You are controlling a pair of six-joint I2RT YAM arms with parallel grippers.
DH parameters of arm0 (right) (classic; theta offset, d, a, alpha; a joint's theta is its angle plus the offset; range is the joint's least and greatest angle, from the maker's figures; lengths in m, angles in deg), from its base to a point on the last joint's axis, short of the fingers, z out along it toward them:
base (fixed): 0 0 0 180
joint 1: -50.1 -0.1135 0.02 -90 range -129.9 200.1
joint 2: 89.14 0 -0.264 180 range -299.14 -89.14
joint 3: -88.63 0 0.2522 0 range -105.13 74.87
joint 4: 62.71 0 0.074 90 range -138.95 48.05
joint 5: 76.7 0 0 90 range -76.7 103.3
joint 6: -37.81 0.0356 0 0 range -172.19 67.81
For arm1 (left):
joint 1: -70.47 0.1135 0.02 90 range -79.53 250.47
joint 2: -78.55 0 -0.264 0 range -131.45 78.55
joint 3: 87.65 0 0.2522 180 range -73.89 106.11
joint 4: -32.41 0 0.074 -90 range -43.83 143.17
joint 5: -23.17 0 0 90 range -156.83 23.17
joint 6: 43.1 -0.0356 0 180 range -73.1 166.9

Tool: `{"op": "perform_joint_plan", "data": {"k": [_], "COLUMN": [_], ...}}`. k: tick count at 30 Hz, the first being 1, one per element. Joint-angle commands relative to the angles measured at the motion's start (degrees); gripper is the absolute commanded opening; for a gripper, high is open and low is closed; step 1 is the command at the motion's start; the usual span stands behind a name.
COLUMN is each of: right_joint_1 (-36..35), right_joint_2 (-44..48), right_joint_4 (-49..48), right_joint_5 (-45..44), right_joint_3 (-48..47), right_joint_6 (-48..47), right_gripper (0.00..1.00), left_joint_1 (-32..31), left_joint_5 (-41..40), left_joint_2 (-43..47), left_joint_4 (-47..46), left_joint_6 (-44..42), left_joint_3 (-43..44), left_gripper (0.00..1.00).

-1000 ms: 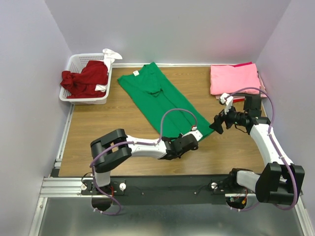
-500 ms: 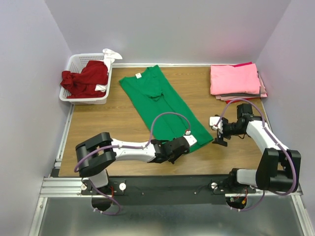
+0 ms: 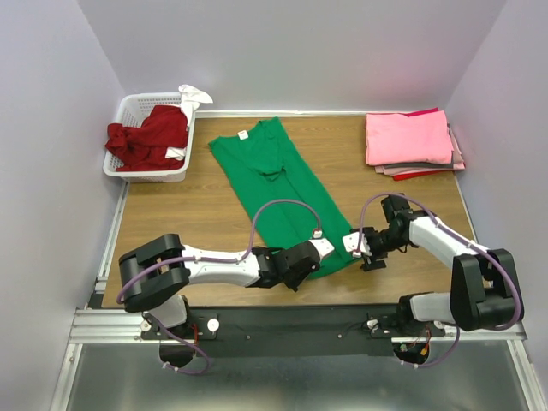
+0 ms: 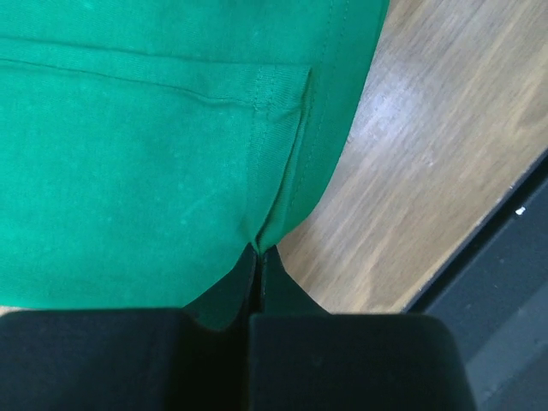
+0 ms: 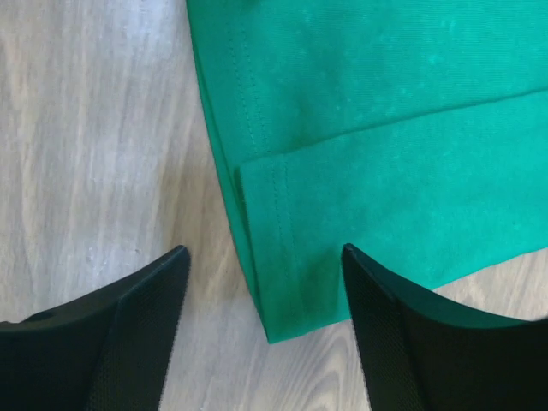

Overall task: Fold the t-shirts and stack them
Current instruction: Fold the tshirt

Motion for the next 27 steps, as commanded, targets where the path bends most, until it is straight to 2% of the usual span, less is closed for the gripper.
{"op": "perform_joint_plan", "data": {"k": [1, 7, 15, 17, 19, 23, 27], "right_joint_1": [-1.48, -1.57, -2.45, -2.98, -3.15, -3.94, -4.03], "right_joint_2": [-0.22, -1.44, -2.76, -3.03, -2.77, 1.0, 5.49], "right_joint_4": [-4.28, -6.65, -9.29, -9.64, -9.82, -6.67, 6.07], "right_joint_5": [-6.3, -6.13, -6.22, -6.13, -6.13, -5.26, -3.94], "right_joint_3": [3.42, 3.07, 3.34, 2.73, 2.63, 3.43, 0.8], "right_joint_6": [-1.11, 1.88, 4.6, 7.23, 8.47, 8.75, 2.5], "right_gripper": [0.76, 0.55, 0.42, 0.33, 0.08, 0.0, 0.0], "left_joint_1": [-0.5, -0.59, -0.59, -0.59, -0.59, -0.59, -0.59], "left_joint_5": [2.29, 3.87, 4.58, 5.1, 5.28, 5.98, 8.61], "left_joint_2": [3.02, 5.83, 6.98, 7.07, 7.5, 9.26, 13.47], "left_joint_4": [-1.31, -3.24, -4.91, -5.61, -6.05, -6.84, -8.25], "left_joint_6": [1.89, 2.86, 4.0, 4.09, 4.18, 4.35, 4.53], "left_joint_3": [-1.46, -4.0, -6.29, -6.82, -7.08, -8.4, -9.81], "left_gripper": [0.0, 0.0, 0.0, 0.0, 0.0, 0.0, 0.0]}}
